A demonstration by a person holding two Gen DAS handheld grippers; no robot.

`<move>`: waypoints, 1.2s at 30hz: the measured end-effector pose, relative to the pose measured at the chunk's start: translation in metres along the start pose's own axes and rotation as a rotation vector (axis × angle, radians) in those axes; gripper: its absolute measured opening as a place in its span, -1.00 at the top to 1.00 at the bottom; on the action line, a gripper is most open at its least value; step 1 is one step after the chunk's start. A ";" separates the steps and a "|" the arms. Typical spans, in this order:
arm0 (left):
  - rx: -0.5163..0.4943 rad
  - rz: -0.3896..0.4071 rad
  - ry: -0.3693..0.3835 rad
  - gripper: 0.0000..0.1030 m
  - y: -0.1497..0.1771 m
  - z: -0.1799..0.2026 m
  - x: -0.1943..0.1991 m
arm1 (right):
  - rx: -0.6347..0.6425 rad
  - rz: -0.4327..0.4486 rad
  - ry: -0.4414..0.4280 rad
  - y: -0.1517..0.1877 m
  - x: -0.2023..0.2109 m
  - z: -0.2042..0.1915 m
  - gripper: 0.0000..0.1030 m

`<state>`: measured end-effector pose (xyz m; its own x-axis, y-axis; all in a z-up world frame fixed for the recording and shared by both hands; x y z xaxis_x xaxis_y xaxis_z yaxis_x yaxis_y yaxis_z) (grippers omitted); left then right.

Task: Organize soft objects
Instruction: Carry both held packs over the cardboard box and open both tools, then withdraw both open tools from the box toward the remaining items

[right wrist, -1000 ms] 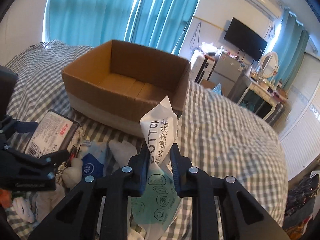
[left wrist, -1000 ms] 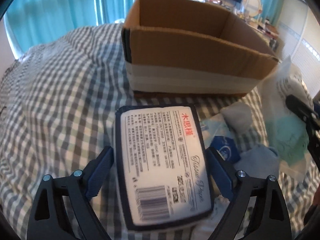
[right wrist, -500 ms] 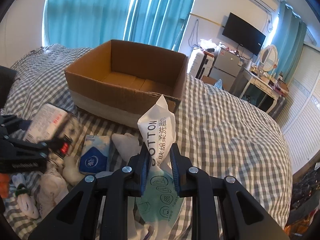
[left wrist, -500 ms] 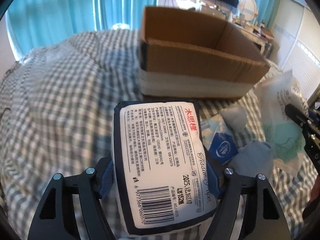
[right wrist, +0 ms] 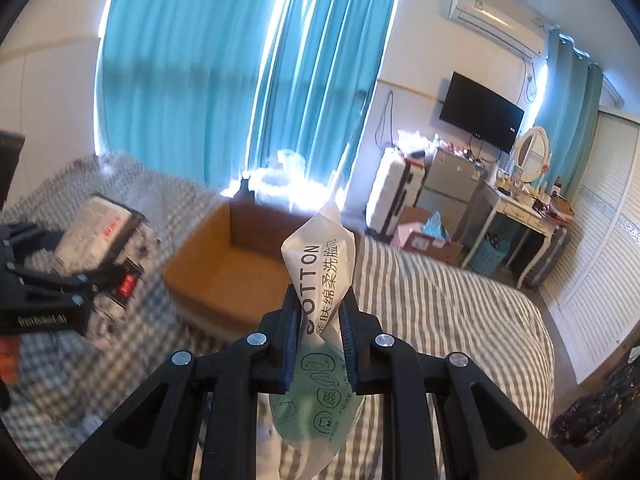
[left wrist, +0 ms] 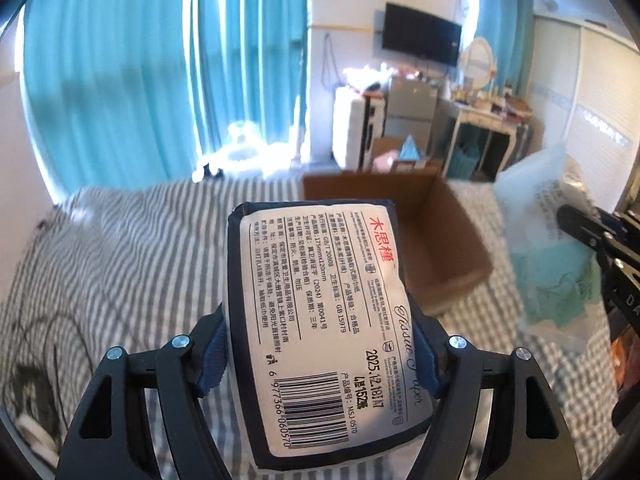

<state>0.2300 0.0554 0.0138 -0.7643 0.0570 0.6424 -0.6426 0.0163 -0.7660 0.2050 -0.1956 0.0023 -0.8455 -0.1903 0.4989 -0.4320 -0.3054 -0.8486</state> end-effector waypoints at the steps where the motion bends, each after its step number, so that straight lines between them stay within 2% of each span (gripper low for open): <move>1: 0.000 0.012 0.004 -0.43 -0.008 0.001 -0.002 | -0.011 0.006 -0.012 -0.011 -0.002 0.002 0.65; 5: -0.010 0.051 0.021 -0.43 -0.044 0.007 -0.025 | -0.044 0.032 -0.024 -0.052 -0.023 0.011 0.65; 10: -0.006 0.053 0.040 -0.43 -0.066 0.015 -0.066 | -0.084 0.018 -0.058 -0.078 -0.074 0.017 0.66; 15: -0.044 -0.001 0.024 -0.43 -0.059 0.024 -0.121 | -0.141 -0.069 -0.095 -0.064 -0.137 0.025 0.66; 20: -0.100 -0.009 0.013 -0.52 -0.046 0.037 -0.145 | -0.159 -0.135 -0.143 -0.043 -0.178 0.025 0.66; 22: -0.091 -0.001 0.020 -0.57 -0.045 0.037 -0.148 | -0.152 -0.121 -0.151 -0.039 -0.181 0.024 0.66; 24: -0.077 0.002 0.021 -0.60 -0.045 0.039 -0.145 | -0.173 -0.099 -0.155 -0.037 -0.180 0.030 0.51; 26: -0.061 -0.006 0.016 -0.64 -0.045 0.036 -0.141 | -0.204 -0.072 -0.133 -0.039 -0.172 0.040 -0.36; 27: -0.049 -0.012 0.026 -0.65 -0.045 0.035 -0.137 | -0.219 -0.055 -0.119 -0.040 -0.166 0.043 -0.47; 31: -0.036 -0.004 0.007 -0.75 -0.049 0.033 -0.114 | -0.248 -0.014 -0.098 -0.048 -0.137 0.056 -0.51; 36: -0.040 0.048 -0.022 -0.75 -0.053 0.029 -0.059 | -0.205 0.008 -0.042 -0.058 -0.082 0.062 -0.60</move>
<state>0.3074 0.0224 0.0176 -0.7955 0.0366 0.6048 -0.6028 0.0542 -0.7961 0.3190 -0.2203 0.0215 -0.8371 -0.2325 0.4952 -0.4838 -0.1079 -0.8685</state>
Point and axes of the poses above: each gripper's, at about its wrist camera, not at the fingertips, and x roughly against the way its jaws point, z to its right, y to its underside, the point moved 5 cm from there along -x, roughly the way its jaws point, and after that the axes turned 2 degrees about -y, right-handed, at the moved point
